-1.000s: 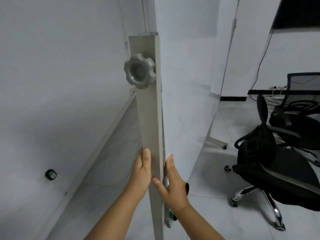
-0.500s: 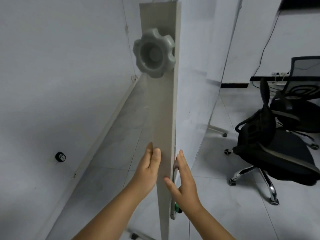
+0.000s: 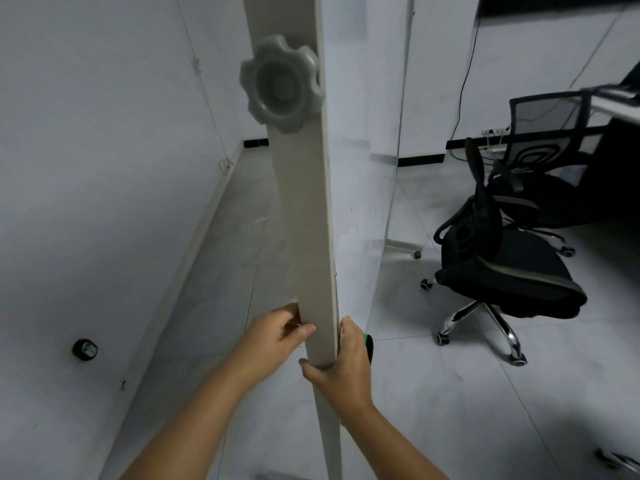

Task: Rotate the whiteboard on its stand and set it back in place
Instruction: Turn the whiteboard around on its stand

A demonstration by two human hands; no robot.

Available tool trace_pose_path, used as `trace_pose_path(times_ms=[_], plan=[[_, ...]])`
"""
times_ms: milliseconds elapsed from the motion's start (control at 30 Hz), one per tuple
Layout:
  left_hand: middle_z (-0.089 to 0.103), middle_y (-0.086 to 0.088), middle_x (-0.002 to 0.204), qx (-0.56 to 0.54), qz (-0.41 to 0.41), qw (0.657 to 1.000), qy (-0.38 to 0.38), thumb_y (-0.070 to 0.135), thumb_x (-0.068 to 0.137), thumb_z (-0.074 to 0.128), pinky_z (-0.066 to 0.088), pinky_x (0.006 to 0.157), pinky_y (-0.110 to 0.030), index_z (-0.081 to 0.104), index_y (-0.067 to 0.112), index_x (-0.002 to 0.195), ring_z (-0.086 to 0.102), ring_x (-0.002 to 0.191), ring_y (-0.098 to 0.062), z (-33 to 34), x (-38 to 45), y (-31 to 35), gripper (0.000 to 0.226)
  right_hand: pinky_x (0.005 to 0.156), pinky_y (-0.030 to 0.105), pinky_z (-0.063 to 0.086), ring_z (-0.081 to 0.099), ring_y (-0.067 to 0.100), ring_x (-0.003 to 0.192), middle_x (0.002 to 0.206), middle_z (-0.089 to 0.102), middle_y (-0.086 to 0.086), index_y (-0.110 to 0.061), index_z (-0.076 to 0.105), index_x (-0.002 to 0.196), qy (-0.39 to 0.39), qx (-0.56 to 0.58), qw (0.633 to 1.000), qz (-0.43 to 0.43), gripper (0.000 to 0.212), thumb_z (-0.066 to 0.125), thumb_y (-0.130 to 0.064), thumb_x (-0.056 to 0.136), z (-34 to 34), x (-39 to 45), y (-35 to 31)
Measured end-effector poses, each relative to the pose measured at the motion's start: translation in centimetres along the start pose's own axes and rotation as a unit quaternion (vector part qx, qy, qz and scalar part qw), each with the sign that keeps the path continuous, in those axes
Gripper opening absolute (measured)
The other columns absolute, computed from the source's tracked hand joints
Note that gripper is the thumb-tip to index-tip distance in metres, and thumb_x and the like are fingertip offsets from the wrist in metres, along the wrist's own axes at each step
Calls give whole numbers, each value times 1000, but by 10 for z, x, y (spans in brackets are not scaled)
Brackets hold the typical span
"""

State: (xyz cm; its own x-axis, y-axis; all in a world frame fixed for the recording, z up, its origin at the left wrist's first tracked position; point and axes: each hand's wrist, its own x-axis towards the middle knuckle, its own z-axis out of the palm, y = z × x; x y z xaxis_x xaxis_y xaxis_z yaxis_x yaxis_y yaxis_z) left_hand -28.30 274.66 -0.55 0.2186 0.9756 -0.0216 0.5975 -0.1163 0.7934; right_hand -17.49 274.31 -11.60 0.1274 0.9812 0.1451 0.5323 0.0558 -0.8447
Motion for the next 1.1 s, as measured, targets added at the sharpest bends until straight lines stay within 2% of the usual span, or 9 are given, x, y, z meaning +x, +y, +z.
trace_pose_path(times_ms=[67, 167, 267, 367, 500, 600, 833, 1033, 1100], plan=[[57, 12, 87, -10, -3, 1000, -5, 13, 84, 52, 48, 80, -23, 57, 17, 101, 57, 81, -8, 0, 6, -1, 18, 79, 35, 54, 48, 20, 99, 112, 52, 11, -6, 41, 117, -3, 0, 1000, 0, 75, 80, -30, 57, 0, 5, 2], [54, 17, 79, 14, 9, 1000, 4, 14, 85, 51, 49, 82, -31, 50, 33, 83, 57, 78, -6, 1, 14, -4, 19, 83, 31, 52, 44, 15, 100, 118, 47, 8, -8, 35, 123, 4, -7, 1000, -19, 80, 79, -29, 59, 2, 16, 3], [59, 9, 85, 23, 5, 999, 34, 16, 84, 52, 52, 83, -34, 54, 20, 94, 61, 87, -16, 1, 16, -8, 11, 86, 27, 50, 39, 10, 98, 121, 42, 4, -12, 31, 126, -10, -22, 999, -35, 83, 78, -33, 61, 5, 24, 2], [63, -5, 99, 37, -5, 998, 42, 18, 84, 52, 53, 86, -40, 53, 9, 103, 61, 94, -21, -2, 16, -12, 21, 79, 26, 51, 38, 9, 94, 118, 45, 8, -11, 35, 123, -6, -28, 998, -55, 83, 77, -39, 56, 10, 26, 0], [61, -3, 96, 40, -12, 998, 53, 16, 84, 52, 53, 85, -41, 52, 8, 103, 62, 95, -23, -2, 11, -14, 21, 71, 32, 56, 50, 21, 94, 112, 50, 14, -19, 30, 115, 17, -26, 997, -75, 80, 68, -45, 50, 15, 21, 3], [62, -3, 95, 30, -16, 998, 61, 14, 83, 54, 53, 84, -42, 53, 7, 101, 62, 95, -24, 2, 1, -12, 19, 68, 28, 53, 48, 18, 92, 109, 50, 15, -20, 29, 112, 23, -23, 996, -86, 78, 64, -49, 49, 11, 12, 3], [65, -6, 95, 32, 9, 998, 50, 15, 82, 55, 53, 80, -39, 55, 10, 100, 63, 90, -22, 18, -29, -4, 18, 73, 36, 55, 52, 26, 100, 116, 47, 15, -23, 26, 116, 4, -22, 997, -69, 82, 54, -54, 46, -10, -25, 8], [61, 8, 83, 25, 19, 997, 63, 15, 82, 56, 51, 71, -29, 54, 25, 89, 61, 83, -14, 30, -60, 1, 12, 69, 29, 51, 41, 11, 98, 113, 49, 12, -2, 40, 120, -12, -30, 998, -62, 90, 52, -53, 47, -25, -54, 2], [59, 11, 83, 29, 10, 997, 69, 16, 82, 55, 51, 72, -30, 54, 20, 93, 60, 82, -12, 35, -72, 5, 12, 67, 29, 52, 43, 12, 95, 110, 51, 13, -2, 42, 118, -21, -33, 998, -58, 88, 52, -52, 48, -31, -66, 0]])
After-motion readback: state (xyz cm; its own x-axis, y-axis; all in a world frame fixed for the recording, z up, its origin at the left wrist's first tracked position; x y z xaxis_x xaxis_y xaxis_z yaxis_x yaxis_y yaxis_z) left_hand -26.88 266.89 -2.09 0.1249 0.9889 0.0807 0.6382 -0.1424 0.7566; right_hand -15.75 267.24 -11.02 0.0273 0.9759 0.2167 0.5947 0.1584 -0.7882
